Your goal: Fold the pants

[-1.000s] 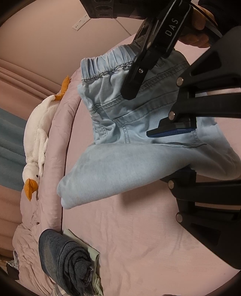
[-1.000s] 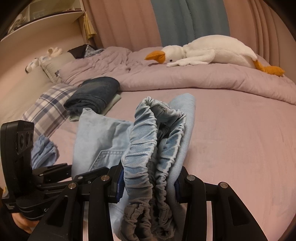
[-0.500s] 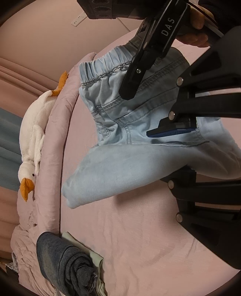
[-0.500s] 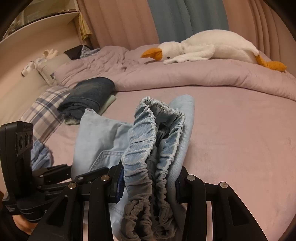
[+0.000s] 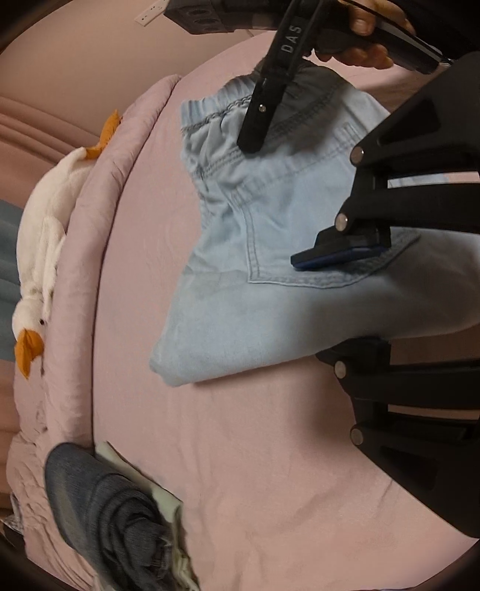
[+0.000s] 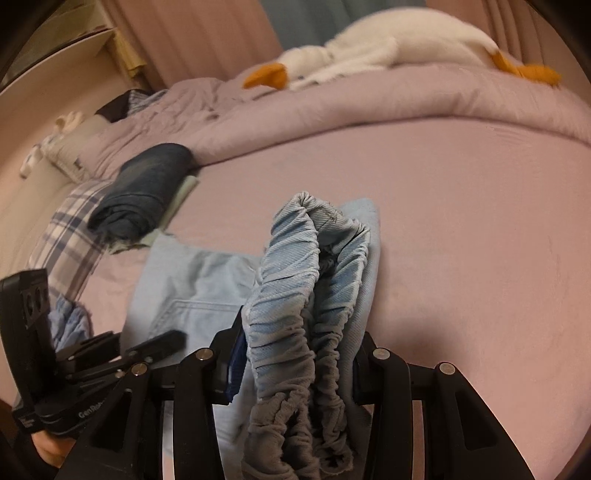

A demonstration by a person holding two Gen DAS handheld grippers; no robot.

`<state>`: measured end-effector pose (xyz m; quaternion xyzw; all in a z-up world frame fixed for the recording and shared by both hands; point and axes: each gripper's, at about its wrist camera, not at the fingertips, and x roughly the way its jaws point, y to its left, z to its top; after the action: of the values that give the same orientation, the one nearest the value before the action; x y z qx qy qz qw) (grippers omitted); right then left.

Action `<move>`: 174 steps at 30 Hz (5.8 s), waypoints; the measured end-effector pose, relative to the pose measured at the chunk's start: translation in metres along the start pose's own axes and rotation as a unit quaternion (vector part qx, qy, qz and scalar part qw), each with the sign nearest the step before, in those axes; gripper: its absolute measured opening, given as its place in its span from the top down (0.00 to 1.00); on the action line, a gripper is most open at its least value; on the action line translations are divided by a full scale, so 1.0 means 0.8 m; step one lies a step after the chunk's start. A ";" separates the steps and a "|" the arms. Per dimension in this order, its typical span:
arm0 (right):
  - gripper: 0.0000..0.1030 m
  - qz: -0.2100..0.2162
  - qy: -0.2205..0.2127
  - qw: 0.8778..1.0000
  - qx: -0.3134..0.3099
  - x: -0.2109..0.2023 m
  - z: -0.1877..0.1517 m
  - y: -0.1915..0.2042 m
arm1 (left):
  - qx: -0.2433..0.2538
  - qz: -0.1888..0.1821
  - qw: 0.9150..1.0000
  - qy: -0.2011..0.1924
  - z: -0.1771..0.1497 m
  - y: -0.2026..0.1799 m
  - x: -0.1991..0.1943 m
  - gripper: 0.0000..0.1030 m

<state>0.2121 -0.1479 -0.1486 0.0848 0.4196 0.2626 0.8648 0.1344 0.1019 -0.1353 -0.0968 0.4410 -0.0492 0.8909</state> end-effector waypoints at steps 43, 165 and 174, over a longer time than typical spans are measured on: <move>0.21 -0.090 0.049 0.994 -0.021 -0.019 -0.071 -0.003 | 0.032 0.043 0.999 -0.005 -0.084 -0.026 -0.024 0.30; 0.01 -0.099 -0.034 0.990 -0.091 -0.151 -0.097 0.084 | 0.000 0.111 0.993 -0.038 -0.106 -0.090 -0.177 0.01; 0.01 -0.098 -0.036 0.990 -0.093 -0.153 -0.095 0.085 | 0.003 0.111 0.993 -0.040 -0.104 -0.092 -0.177 0.01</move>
<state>0.0647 -0.1603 -0.0883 -0.0280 0.3685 0.2110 0.9049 -0.0181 0.0437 -0.0589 -0.0466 0.4132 0.0531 0.9079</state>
